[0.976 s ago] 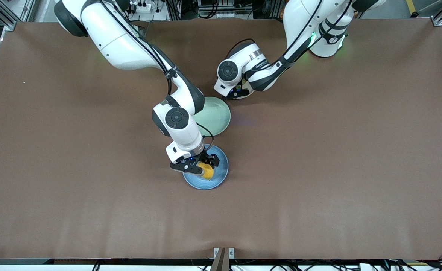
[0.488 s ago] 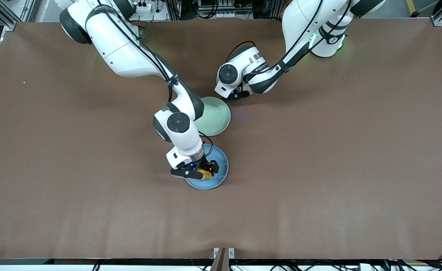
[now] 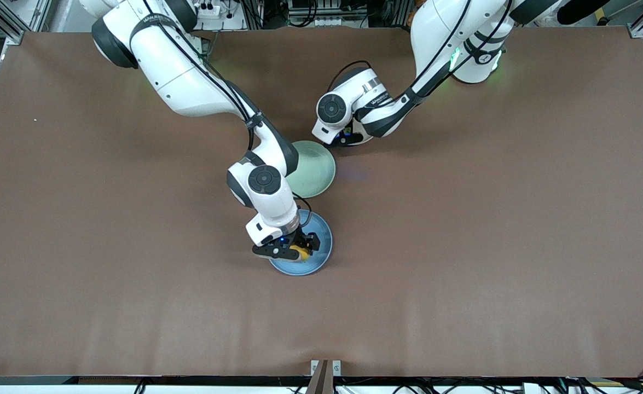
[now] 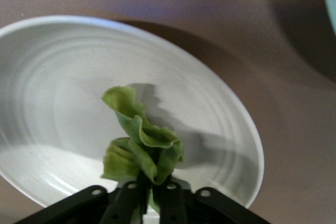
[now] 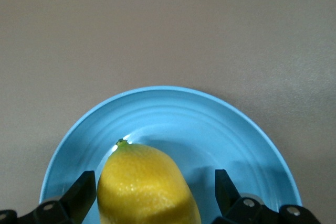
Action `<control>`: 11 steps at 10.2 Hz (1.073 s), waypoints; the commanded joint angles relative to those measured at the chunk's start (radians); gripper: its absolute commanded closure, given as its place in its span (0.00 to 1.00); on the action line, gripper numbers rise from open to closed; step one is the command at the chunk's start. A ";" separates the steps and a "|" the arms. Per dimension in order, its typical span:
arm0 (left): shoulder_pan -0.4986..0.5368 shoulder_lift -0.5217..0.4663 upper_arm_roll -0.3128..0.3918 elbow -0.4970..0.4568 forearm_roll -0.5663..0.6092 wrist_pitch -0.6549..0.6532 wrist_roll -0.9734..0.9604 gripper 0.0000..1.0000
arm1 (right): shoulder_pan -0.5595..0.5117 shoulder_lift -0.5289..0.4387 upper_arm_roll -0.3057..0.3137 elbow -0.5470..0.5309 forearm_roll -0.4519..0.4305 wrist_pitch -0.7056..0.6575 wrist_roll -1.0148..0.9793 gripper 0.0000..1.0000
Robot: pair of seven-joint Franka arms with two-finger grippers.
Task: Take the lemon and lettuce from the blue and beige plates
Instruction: 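Close the right gripper on the lemon while the left gripper grasps the lettuce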
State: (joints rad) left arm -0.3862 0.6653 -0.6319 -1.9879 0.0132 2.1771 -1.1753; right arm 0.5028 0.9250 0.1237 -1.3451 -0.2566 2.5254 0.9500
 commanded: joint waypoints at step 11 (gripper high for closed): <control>0.200 -0.184 0.000 0.135 0.057 -0.284 0.011 1.00 | 0.017 0.022 0.001 0.027 -0.058 -0.036 0.024 0.74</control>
State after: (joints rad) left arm -0.2380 0.4931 -0.6279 -1.8681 0.0315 1.9162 -1.1742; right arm 0.5207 0.9414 0.1220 -1.3425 -0.3025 2.5187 0.9519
